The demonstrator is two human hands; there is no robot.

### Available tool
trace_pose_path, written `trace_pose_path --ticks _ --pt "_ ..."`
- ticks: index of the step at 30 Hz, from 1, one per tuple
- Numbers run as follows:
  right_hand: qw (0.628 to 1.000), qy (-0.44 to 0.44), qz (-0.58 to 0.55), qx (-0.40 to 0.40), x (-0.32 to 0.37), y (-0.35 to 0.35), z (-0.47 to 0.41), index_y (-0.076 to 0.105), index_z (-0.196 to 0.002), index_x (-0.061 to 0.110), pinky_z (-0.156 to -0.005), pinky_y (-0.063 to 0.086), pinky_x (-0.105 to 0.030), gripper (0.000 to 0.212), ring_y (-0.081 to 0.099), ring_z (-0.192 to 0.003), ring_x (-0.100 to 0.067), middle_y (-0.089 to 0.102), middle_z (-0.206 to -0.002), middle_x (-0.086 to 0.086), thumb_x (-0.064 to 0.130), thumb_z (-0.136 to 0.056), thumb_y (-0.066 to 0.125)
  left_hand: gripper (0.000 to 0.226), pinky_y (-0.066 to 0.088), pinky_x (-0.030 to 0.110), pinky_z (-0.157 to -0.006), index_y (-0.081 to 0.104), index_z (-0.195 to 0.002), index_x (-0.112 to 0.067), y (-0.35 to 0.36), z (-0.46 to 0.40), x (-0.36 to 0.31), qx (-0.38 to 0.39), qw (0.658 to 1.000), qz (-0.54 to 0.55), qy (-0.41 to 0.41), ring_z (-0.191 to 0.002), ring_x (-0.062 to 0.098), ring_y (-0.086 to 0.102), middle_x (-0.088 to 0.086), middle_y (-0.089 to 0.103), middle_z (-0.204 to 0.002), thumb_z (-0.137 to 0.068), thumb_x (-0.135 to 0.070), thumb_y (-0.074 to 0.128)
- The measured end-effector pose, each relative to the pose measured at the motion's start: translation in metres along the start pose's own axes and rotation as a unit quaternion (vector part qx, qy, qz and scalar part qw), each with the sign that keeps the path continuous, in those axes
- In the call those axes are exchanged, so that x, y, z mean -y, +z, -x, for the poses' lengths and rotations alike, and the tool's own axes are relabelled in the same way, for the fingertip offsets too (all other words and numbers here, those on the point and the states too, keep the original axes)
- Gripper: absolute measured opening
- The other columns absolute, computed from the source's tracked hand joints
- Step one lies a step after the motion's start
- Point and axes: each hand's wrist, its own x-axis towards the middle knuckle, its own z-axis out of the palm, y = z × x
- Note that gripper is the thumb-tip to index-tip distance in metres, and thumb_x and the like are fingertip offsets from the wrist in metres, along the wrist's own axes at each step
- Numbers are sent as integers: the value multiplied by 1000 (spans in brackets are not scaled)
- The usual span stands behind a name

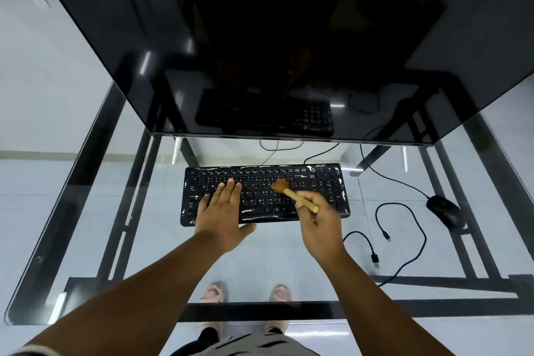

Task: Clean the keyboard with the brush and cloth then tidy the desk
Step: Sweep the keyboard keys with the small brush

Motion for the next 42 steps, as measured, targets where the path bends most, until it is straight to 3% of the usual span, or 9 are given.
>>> trace_pose_path --ticks 5,10,14,18,22,27,31,35,42 --pt "995 30 36 -84 -12 -14 2 66 -103 22 -53 39 -23 15 54 -59 -10 66 -79 7 13 -93 58 98 9 47 -119 1 -154 -20 1 -1 -20 -11 1000 3 -13 -149 27 0 -2 -4 -163 -83 -69 46" --pt "999 -5 39 -9 -13 -26 5 67 -103 22 -48 39 -19 17 53 -54 -10 67 -76 8 12 -92 59 95 6 43 -119 -2 -154 -19 8 -4 -34 -10 1000 1 27 -149 16 -5 -4 -9 -162 -86 -67 44" --pt "992 47 29 -114 -24 -41 1 66 -106 20 -55 40 -10 17 58 -65 -5 67 -81 8 13 -93 57 94 3 41 -120 -7 -154 -21 13 -4 -46 8 999 4 49 -148 13 -11 -6 -15 -161 -87 -65 43" --pt "999 30 23 -29 -27 -50 0 67 -106 24 -54 41 -14 18 55 -61 -5 67 -82 10 14 -93 59 94 2 39 -120 -11 -153 -22 16 -5 -56 16 998 0 55 -148 12 -13 -6 -19 -160 -88 -64 42" --pt "990 43 55 -119 -36 -61 -6 66 -109 17 -59 39 -13 19 58 -70 -8 67 -83 4 15 -94 55 94 3 39 -119 -9 -153 -21 16 -6 -65 18 999 1 35 -148 14 -11 -4 -17 -160 -88 -64 42" --pt "997 11 59 -37 -38 -65 -6 65 -106 24 -54 40 -17 16 54 -59 -8 65 -75 10 17 -94 56 95 7 40 -120 -8 -153 -20 17 -6 -68 19 1000 -4 22 -148 15 -10 -3 -15 -161 -88 -64 44" --pt "991 39 82 -100 -44 -70 -6 64 -112 19 -60 41 -20 20 56 -68 -6 67 -85 5 18 -95 54 95 7 40 -120 -7 -154 -19 18 -5 -70 15 1000 0 18 -148 15 -10 -3 -14 -161 -88 -63 45" --pt "999 5 49 -19 -41 -67 0 66 -109 25 -57 41 -16 19 55 -64 -6 66 -82 12 18 -94 57 94 6 40 -120 -8 -153 -19 18 -5 -70 12 1000 4 17 -148 14 -11 -3 -15 -161 -88 -63 45" --pt "996 5 57 -66 -36 -64 -4 65 -109 24 -59 42 -17 18 57 -68 -6 67 -82 10 18 -95 56 94 3 39 -119 -7 -154 -19 17 0 -59 6 1000 19 17 -148 14 -10 -4 -13 -161 -89 -62 45"
